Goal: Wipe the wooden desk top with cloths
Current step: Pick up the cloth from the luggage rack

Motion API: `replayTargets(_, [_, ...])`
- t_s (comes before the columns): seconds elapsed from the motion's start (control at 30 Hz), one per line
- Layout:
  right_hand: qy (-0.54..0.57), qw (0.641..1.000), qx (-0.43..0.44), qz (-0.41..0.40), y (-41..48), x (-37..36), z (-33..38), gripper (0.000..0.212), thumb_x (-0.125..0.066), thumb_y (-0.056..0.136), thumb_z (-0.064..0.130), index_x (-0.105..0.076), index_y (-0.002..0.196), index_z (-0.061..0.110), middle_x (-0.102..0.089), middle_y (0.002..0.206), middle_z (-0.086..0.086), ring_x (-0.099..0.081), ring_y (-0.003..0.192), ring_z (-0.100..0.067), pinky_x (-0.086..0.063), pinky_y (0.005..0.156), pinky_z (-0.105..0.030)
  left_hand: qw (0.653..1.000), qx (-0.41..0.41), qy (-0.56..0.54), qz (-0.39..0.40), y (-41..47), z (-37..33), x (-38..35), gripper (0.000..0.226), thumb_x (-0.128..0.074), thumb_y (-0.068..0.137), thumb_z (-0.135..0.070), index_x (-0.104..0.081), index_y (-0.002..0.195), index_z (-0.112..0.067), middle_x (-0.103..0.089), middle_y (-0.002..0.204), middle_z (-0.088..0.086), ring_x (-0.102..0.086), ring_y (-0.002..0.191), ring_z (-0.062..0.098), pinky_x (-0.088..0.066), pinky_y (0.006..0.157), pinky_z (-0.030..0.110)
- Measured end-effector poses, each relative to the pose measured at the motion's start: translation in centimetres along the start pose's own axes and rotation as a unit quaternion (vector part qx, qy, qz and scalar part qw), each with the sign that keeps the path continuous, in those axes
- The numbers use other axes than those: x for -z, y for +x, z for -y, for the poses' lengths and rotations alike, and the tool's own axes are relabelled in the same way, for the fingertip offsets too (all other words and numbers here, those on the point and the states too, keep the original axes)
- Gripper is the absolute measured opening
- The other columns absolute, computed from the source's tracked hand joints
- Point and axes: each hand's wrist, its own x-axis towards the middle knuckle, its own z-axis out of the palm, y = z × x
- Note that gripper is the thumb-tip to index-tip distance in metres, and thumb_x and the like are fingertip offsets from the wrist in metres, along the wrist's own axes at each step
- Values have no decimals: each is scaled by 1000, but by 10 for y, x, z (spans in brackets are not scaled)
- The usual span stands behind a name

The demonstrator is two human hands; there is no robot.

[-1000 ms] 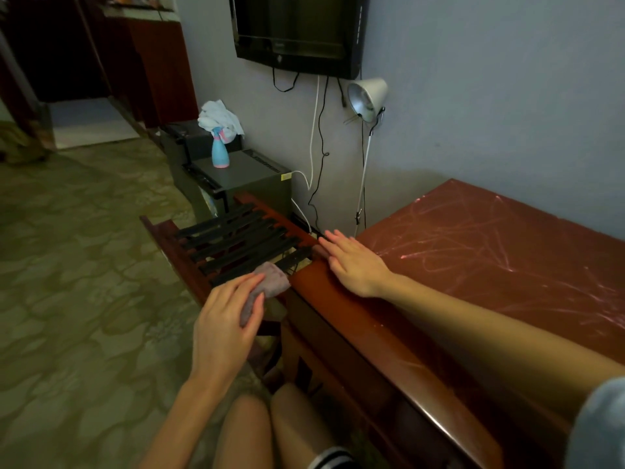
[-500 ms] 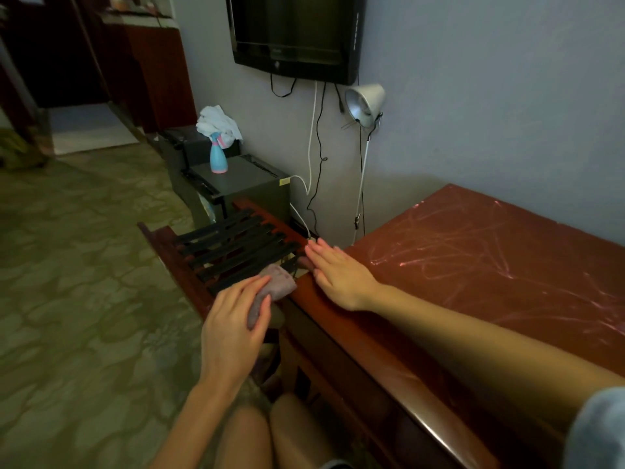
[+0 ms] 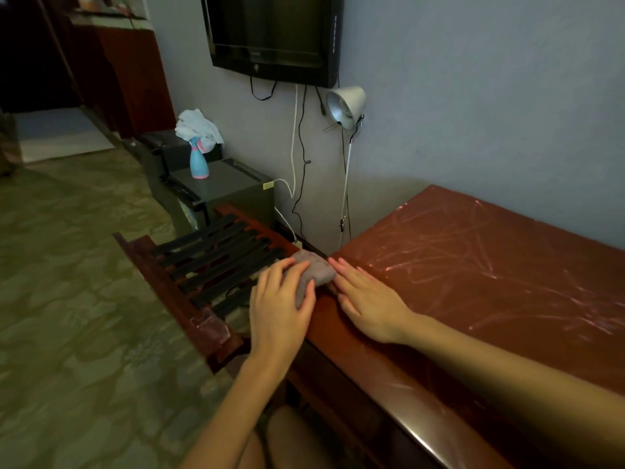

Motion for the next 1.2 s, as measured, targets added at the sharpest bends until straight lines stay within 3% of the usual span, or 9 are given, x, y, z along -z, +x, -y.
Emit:
replayTargets(0.1, [-2, 1000, -18, -12, 1, -1, 0, 81, 3, 79, 48, -10, 152, 16, -4, 160, -1, 0, 147, -12, 7, 112, -20, 998, 22, 50, 28, 1, -10, -6, 28, -58, 90, -31, -62, 116, -21, -59, 116, 1, -55, 109, 20, -43, 86, 35])
replayTargets(0.17, [2, 999, -41, -14, -1, -1, 2, 65, -9, 93, 42, -7, 152, 15, -3, 160, -1, 1, 147, -12, 6, 112, -21, 996, 25, 74, 35, 1, -13, -4, 27, -59, 89, -32, -63, 112, -20, -59, 112, 2, -57, 104, 22, -43, 83, 36])
replayTargets(0.23, [13, 997, -70, -6, 0, 2, 4, 56, -22, 102, 31, -5, 152, 14, -2, 160, -2, 1, 147, -13, 4, 115, -24, 993, 27, 100, 52, 0, -17, 0, 29, -60, 88, -32, -63, 114, -18, -58, 114, 4, -57, 105, 24, -44, 84, 38])
replayTargets(0.37, [57, 993, -98, 43, 7, 15, 4, 53, -25, 104, 29, -8, 153, 17, 1, 161, -2, 5, 147, -17, 2, 118, -35, 988, 13, 129, 79, -4, -21, 8, 31, -57, 90, -34, -64, 115, -17, -57, 117, 6, -56, 108, 25, -42, 89, 41])
replayTargets(0.53, [62, 998, -24, -1, 8, 16, -5, 47, -28, 104, 27, -25, 150, 17, -15, 159, 0, -5, 147, -13, 0, 118, -32, 985, 11, 153, 80, 1, -24, 17, 28, -48, 93, -40, -66, 105, -22, -59, 110, 2, -56, 103, 21, -39, 88, 38])
replayTargets(0.67, [88, 996, 6, -5, 20, 10, -13, 44, -29, 104, 25, -32, 147, 16, -24, 157, 0, -10, 146, -11, -4, 118, -27, 982, -26, 160, 101, 13, -26, 17, 28, -47, 93, -39, -62, 111, -23, -57, 108, -1, -54, 102, 19, -38, 88, 36])
replayTargets(0.77, [102, 994, 30, 3, 38, 5, -16, 44, -31, 104, 24, -33, 147, 14, -26, 156, -1, -12, 146, -12, -6, 119, -27, 973, -42, 175, 145, 23, -29, 10, 35, -38, 96, -42, -49, 121, -20, -50, 118, -1, -47, 110, 18, -38, 91, 32])
replayTargets(1.03, [75, 995, 54, 26, 100, 4, -32, 44, -29, 104, 27, -36, 145, 13, -32, 153, -4, -19, 145, -15, -7, 120, -34, 958, -53, 192, 206, 31, -24, 4, 41, -36, 93, -41, -42, 126, -18, -48, 122, 1, -45, 113, 19, -39, 90, 31])
replayTargets(1.2, [57, 997, 39, 37, 106, 11, -68, 44, -26, 104, 27, -36, 145, 14, -32, 153, -2, -17, 145, -14, -3, 120, -35, 959, -71, 144, 233, 48, -20, 16, 21, -37, 96, -46, -46, 95, -28, -47, 100, -8, -45, 94, 11, -38, 76, 23])
